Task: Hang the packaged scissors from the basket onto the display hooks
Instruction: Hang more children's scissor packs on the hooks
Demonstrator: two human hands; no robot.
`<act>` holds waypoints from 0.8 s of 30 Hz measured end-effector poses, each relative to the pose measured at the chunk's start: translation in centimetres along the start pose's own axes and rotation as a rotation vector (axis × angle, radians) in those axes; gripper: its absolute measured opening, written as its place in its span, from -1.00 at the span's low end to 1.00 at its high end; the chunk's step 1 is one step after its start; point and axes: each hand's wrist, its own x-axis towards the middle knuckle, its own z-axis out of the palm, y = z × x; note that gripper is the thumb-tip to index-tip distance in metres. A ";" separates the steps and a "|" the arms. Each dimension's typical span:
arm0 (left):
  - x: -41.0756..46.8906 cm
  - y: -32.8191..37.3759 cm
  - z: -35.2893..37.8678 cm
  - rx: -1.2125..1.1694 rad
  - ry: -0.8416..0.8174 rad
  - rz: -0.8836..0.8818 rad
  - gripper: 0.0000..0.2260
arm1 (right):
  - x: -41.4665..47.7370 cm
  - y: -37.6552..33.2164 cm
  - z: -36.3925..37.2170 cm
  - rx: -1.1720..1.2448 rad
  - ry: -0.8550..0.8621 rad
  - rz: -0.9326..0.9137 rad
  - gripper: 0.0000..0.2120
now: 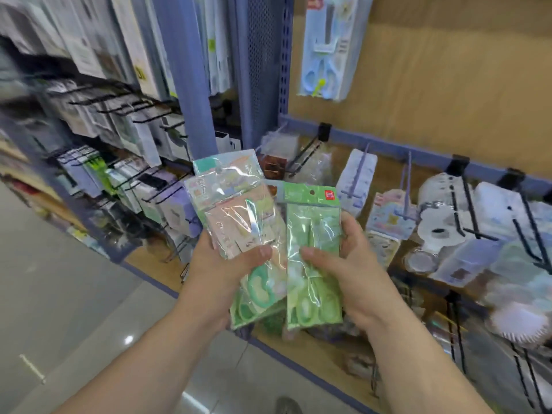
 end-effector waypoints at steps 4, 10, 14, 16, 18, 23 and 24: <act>3.1 2.8 1.5 0.029 0.044 0.081 -0.22 | 4.8 -3.1 -0.8 -0.006 -0.049 -0.063 -0.54; 7.2 6.6 2.6 0.009 0.092 0.182 -0.23 | 9.3 -8.1 -0.1 0.028 -0.022 -0.285 -0.89; 9.0 9.0 2.5 -0.005 0.077 0.224 -0.21 | 10.9 -10.9 0.3 -0.129 0.085 -0.381 -0.76; 10.1 10.0 2.1 -0.018 0.045 0.224 -0.15 | 11.4 -12.2 0.6 -0.183 0.140 -0.413 -0.70; 11.1 10.9 1.7 -0.045 -0.005 0.210 -0.19 | 11.6 -13.5 1.3 -0.230 0.180 -0.449 -0.69; 13.5 12.8 1.0 -0.043 -0.116 0.215 -0.32 | 11.2 -16.2 4.1 -0.318 0.300 -0.548 -0.79; 14.1 13.2 1.0 -0.045 -0.134 0.213 -0.28 | 11.1 -16.6 4.6 -0.355 0.327 -0.568 -0.76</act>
